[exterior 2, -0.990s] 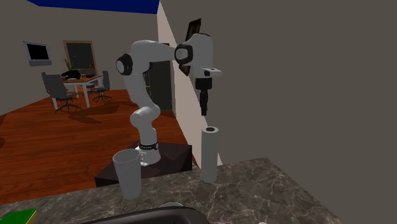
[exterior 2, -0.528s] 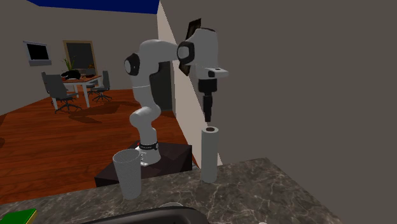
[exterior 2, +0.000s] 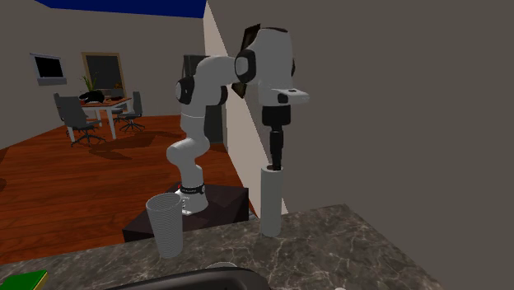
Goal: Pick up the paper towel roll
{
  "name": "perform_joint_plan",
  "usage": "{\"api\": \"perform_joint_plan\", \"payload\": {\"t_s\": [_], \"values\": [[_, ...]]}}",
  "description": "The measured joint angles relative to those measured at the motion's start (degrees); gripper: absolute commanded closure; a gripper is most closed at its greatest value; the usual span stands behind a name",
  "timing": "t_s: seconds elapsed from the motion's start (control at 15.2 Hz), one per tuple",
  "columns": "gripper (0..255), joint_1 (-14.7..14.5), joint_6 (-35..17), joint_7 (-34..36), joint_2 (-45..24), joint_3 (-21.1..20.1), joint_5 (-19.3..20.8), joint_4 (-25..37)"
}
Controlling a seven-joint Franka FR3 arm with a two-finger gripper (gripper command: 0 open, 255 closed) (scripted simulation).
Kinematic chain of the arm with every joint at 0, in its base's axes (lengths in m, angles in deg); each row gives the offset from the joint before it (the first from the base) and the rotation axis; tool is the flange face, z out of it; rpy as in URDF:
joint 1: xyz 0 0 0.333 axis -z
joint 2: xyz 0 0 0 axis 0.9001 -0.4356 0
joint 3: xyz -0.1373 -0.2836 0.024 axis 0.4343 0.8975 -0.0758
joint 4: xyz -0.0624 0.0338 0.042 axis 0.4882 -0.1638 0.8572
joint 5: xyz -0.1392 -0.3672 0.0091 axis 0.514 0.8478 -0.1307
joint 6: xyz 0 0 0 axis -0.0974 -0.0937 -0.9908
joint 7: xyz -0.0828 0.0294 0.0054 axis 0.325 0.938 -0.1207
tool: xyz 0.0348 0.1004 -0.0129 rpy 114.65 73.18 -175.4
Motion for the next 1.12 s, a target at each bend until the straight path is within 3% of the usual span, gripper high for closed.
{"api": "perform_joint_plan", "payload": {"t_s": [0.46, 0.53, 1.12], "values": [[0, -0.41, -5.10, -0.14, 0.30, -0.11, 0.09, -5.38], [255, -0.45, -5.52, -0.18, 0.44, -0.10, 0.16, -5.94], [255, -0.45, -5.99, -0.37, 0.70, -0.09, 0.12, -6.49]]}}
